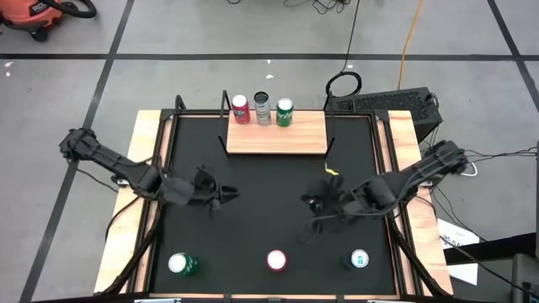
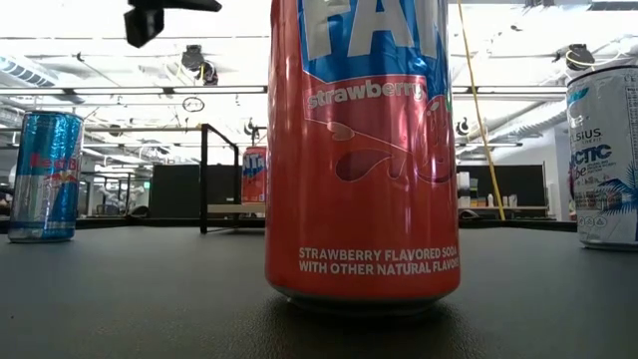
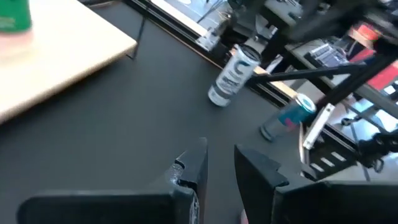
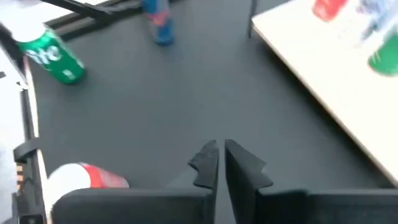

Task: Place canned beverage on shelf
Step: Put the bottom blue soda can on the shelf

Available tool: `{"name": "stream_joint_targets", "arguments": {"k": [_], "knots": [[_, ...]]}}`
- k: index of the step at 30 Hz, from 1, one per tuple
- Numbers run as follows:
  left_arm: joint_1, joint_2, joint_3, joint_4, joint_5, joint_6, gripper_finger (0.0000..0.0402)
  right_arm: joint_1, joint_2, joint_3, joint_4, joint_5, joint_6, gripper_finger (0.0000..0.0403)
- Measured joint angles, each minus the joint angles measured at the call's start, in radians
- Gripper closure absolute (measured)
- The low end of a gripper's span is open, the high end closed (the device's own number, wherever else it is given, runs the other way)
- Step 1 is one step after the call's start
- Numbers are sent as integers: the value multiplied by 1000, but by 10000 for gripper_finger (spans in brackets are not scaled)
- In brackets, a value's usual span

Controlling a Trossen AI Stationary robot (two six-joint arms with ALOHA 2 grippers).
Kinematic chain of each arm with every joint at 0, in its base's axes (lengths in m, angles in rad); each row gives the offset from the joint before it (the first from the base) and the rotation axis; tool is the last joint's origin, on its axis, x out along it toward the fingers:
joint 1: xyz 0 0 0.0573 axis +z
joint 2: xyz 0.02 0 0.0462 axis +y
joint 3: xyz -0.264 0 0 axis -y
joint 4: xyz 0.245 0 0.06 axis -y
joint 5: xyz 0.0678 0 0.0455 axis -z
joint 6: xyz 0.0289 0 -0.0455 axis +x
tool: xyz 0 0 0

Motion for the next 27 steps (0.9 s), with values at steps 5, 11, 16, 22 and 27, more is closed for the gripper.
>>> {"name": "stream_joint_targets", "arguments": {"k": [5, 11, 16, 22, 27], "knots": [[-113, 46, 0, 0, -138, -104, 321, 47, -119, -135, -23, -1, 166, 322], [-141, 128, 0, -29, -144, -124, 321, 114, -225, -243, -30, 0, 325, 229], [-134, 204, 0, -78, -79, -128, 319, 138, -228, -288, -27, 3, 358, 184], [-133, 226, 1, -101, 104, -242, 290, 134, -183, -345, 158, 25, 308, 175], [-141, 242, 0, -92, 232, -275, 270, 131, -120, -394, 493, -2, 48, 175]]}}
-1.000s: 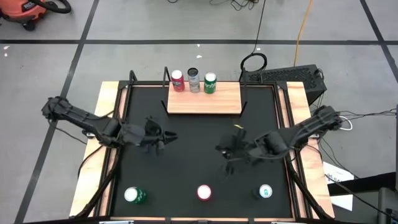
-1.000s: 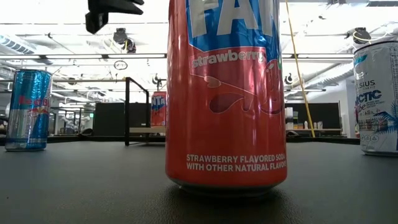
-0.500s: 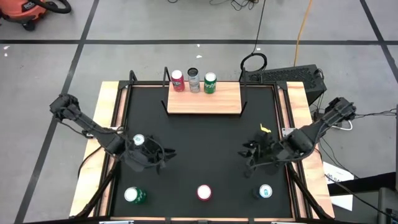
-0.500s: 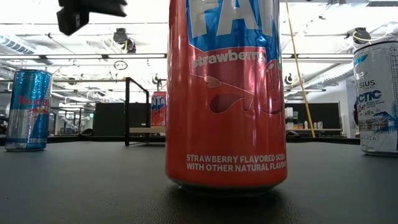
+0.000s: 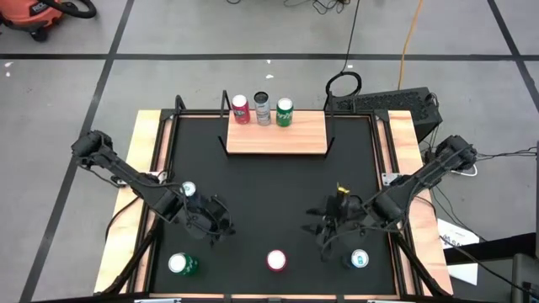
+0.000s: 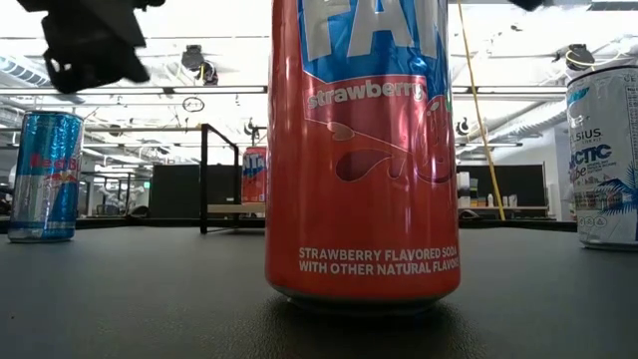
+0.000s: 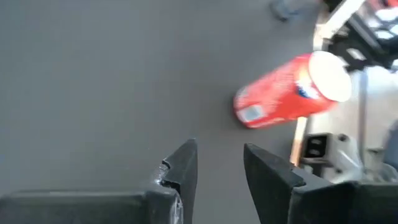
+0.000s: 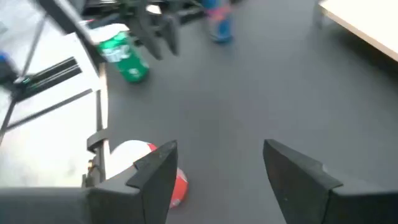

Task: Place canned beverage on shelf
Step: Put the bottom blue soda can on the shelf

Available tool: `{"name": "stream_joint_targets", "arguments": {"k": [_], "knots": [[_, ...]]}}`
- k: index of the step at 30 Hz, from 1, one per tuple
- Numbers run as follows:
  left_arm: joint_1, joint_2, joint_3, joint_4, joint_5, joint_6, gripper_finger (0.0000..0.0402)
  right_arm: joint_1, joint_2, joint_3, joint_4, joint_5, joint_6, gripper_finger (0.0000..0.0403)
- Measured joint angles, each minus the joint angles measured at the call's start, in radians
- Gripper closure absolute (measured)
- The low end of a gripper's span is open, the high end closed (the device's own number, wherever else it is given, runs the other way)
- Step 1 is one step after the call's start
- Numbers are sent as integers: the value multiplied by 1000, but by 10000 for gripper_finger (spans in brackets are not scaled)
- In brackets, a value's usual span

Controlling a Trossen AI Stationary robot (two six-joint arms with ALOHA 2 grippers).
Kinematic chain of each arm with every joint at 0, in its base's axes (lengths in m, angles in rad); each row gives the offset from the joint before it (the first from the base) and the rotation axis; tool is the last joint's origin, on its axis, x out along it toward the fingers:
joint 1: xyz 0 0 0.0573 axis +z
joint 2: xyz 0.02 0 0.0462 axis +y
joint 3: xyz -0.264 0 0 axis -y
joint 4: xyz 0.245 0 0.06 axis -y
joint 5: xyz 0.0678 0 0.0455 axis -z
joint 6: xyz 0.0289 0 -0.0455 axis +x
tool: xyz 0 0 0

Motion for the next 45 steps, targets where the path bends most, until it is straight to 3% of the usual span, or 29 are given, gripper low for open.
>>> {"name": "stream_joint_targets", "arguments": {"k": [3, 6, 12, 16, 25, 31, 34, 41, 45], "knots": [[-6, 19, 0, 87, -2, 45, 261, 0, 52, -4, 117, -1, -125, 174], [0, 41, 2, 119, -8, -24, 252, -9, 97, -4, 199, -6, -201, 170], [0, 103, 1, 129, -8, -61, 235, -45, 160, -4, 314, -184, -253, 154], [2, 159, 0, 191, -8, -53, 208, -52, 178, -5, 333, -184, -328, 124], [1, 234, 0, 449, 161, 129, 120, -53, 178, -4, 377, -237, -455, 38], [-8, 233, 62, 444, 127, 235, 114, -56, 177, -3, 462, -232, -420, 27], [-10, 232, 125, 297, 79, 243, 114, -63, 159, -3, 399, -188, -334, 32], [33, 201, 365, -418, 42, 105, 114, -79, 92, -2, 158, -206, -244, 45], [33, 178, 452, -542, 30, 182, 114, -84, 96, -2, 159, -267, -270, 45]]}}
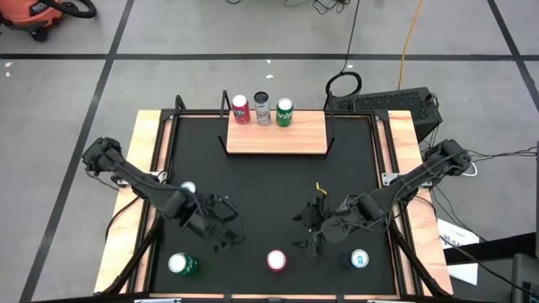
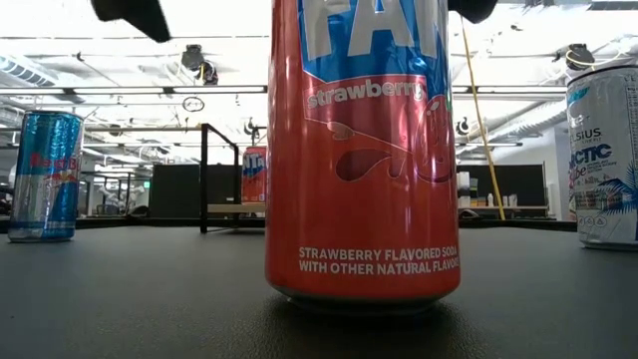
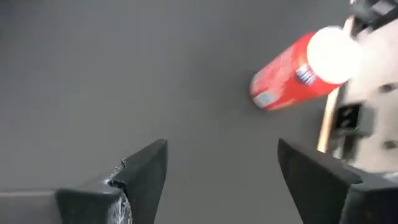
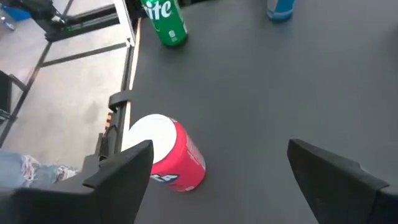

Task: Place canned beverage on shelf
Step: Put the bottom blue soda can on the shelf

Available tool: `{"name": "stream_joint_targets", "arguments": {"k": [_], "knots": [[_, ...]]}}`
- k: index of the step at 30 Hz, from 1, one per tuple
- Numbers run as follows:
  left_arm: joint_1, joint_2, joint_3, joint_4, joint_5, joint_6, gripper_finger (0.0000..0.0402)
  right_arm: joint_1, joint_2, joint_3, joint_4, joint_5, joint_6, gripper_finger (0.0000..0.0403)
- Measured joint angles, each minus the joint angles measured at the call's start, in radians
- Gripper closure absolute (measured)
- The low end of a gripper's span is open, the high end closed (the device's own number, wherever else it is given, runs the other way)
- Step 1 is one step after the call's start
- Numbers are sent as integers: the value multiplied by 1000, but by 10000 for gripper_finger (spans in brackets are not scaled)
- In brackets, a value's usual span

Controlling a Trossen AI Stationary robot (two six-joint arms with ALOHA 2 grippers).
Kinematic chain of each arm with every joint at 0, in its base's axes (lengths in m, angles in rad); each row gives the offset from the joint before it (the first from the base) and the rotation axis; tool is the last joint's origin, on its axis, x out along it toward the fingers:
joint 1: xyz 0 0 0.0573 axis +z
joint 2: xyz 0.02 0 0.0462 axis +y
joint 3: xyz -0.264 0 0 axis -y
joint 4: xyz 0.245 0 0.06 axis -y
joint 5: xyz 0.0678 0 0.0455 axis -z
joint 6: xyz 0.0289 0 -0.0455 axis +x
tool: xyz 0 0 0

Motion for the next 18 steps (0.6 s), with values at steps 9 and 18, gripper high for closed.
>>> {"name": "stream_joint_targets", "arguments": {"k": [9, 18], "knots": [[-6, -95, 35, -531, -110, -450, 114, -8, 18, 1, -24, 21, 154, 45], [63, -301, -33, -685, -123, -565, 109, -23, 18, 1, 26, 57, 132, 46]]}}
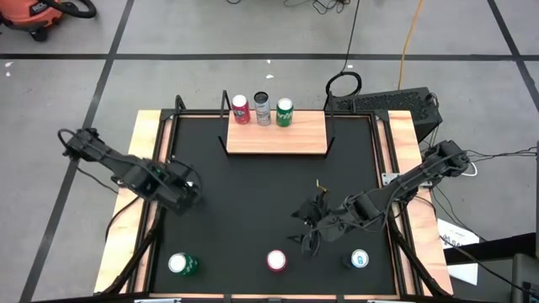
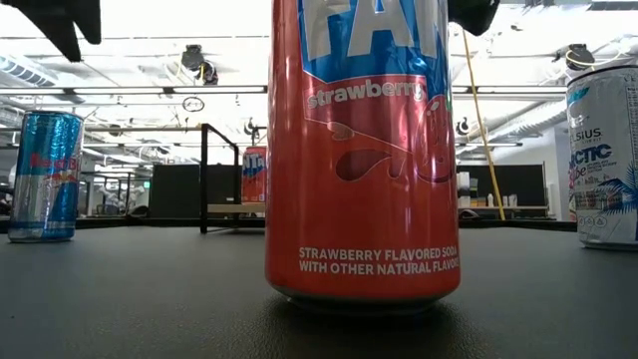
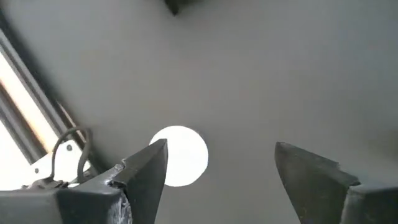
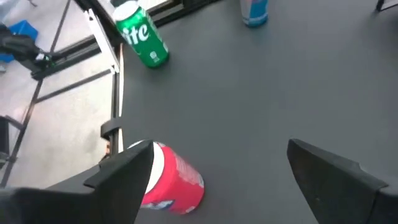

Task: Place canned beverage on shelf
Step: Put the bottom blue soda can on the shelf

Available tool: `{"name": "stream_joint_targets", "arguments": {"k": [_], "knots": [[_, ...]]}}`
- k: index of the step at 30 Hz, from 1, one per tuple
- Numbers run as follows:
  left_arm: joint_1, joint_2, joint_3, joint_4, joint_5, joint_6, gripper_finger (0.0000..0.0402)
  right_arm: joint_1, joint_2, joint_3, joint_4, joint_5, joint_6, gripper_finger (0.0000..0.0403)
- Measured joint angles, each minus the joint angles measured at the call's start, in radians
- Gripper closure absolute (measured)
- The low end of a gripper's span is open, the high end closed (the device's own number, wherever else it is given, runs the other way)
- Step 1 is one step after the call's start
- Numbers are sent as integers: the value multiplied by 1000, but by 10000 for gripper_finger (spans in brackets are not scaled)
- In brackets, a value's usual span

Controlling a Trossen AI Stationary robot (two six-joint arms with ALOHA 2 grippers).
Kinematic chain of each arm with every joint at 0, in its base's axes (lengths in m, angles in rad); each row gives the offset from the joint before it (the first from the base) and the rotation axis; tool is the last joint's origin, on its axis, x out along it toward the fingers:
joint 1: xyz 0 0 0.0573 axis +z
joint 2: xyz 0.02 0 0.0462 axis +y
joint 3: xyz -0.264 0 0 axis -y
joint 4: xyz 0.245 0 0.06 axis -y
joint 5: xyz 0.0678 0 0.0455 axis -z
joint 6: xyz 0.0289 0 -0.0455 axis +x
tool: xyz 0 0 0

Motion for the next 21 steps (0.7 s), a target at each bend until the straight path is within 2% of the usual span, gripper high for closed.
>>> {"name": "stream_joint_targets", "arguments": {"k": [7, 12, 17, 21], "knots": [[63, -151, -167, 15, 84, -7, 68, -19, -33, 0, -29, -1, -2, 46], [65, -187, -194, 94, 96, -12, 40, -19, -126, 0, -108, 7, -1, 46], [65, -187, -194, 264, 101, 38, 37, -19, -228, 0, -282, 57, 36, 46], [64, -187, -194, 406, 104, 93, 36, -19, -279, 0, -527, 156, 219, 46]]}}
